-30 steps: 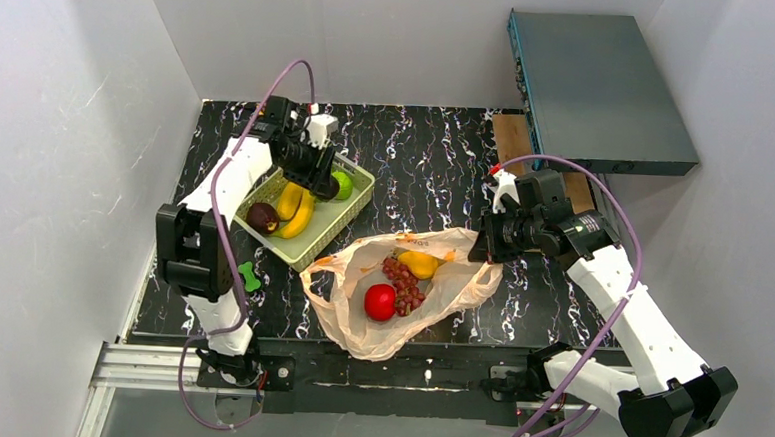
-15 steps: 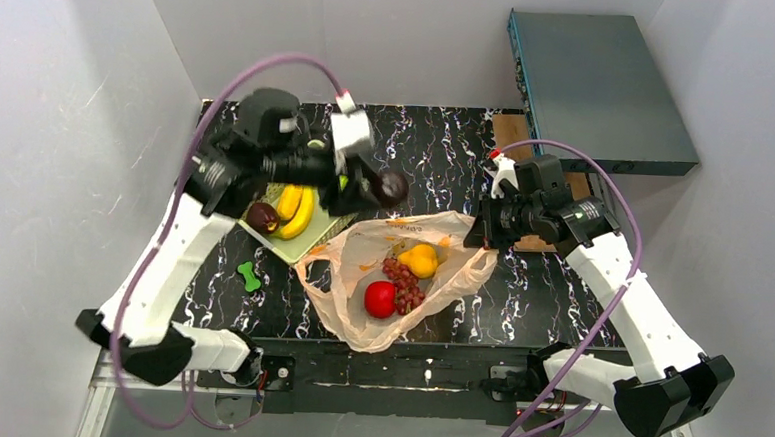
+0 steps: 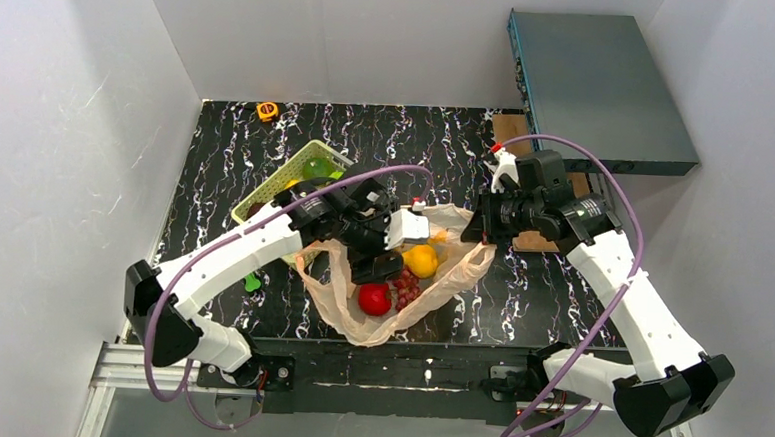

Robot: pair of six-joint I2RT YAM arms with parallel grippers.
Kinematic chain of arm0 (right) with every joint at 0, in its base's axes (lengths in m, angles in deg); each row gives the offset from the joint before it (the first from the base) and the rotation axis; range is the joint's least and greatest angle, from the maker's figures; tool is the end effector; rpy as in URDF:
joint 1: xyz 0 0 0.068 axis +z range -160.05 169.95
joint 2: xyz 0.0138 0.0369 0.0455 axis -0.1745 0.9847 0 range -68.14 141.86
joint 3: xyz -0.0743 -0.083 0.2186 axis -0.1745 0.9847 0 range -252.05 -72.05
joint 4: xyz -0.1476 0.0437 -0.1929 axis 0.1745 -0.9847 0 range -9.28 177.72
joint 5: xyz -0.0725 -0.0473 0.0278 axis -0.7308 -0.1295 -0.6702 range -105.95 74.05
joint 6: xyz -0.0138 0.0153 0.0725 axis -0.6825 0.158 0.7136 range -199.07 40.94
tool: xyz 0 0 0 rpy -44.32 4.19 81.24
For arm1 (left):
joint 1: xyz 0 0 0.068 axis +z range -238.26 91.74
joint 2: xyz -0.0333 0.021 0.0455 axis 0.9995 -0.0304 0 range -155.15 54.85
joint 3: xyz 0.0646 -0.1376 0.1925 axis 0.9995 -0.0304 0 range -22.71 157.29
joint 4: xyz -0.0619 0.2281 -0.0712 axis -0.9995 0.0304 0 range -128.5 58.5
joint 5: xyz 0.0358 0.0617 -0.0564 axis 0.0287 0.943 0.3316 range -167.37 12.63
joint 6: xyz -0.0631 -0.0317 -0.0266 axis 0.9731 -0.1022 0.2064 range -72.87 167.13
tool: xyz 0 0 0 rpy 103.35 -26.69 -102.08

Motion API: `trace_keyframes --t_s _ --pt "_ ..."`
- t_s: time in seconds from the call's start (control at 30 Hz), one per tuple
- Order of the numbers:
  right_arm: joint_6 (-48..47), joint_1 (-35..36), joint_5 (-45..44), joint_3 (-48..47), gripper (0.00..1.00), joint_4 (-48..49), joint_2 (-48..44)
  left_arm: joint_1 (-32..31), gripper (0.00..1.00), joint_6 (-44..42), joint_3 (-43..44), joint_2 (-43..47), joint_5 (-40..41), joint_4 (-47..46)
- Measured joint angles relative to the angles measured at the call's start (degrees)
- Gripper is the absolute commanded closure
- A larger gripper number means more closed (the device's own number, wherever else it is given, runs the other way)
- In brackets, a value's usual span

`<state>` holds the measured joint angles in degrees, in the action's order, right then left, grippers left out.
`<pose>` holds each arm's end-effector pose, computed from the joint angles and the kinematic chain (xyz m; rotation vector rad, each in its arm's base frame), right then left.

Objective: Place the fake fruits into the plastic bag and tie a complex knot

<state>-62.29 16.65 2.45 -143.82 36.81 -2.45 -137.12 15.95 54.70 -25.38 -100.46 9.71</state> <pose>0.2054 0.1258 0.3174 -0.3721 2.3993 0.7376 0.1755 -0.2389 0.2911 1.7176 1.7688 -0.6301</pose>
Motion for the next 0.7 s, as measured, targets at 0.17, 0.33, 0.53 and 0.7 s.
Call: trace_keyframes --t_s 0.17,0.33,0.53,0.7 --pt "0.0 0.0 0.0 0.4 0.99 0.1 -0.7 -0.1 0.02 -0.2 0.7 3.0 -0.2 -1.3" --pt "0.0 0.0 0.0 0.7 0.99 0.1 -0.8 0.7 0.04 4.2 6.4 3.9 -3.6 -1.0" --pt "-0.3 0.0 0.0 2.6 0.99 0.1 -1.5 17.9 0.31 25.3 20.5 3.8 -15.7 -11.8" --pt "-0.5 0.0 0.0 4.0 0.99 0.1 -3.0 30.0 0.42 31.0 22.2 0.4 -12.7 -13.2"
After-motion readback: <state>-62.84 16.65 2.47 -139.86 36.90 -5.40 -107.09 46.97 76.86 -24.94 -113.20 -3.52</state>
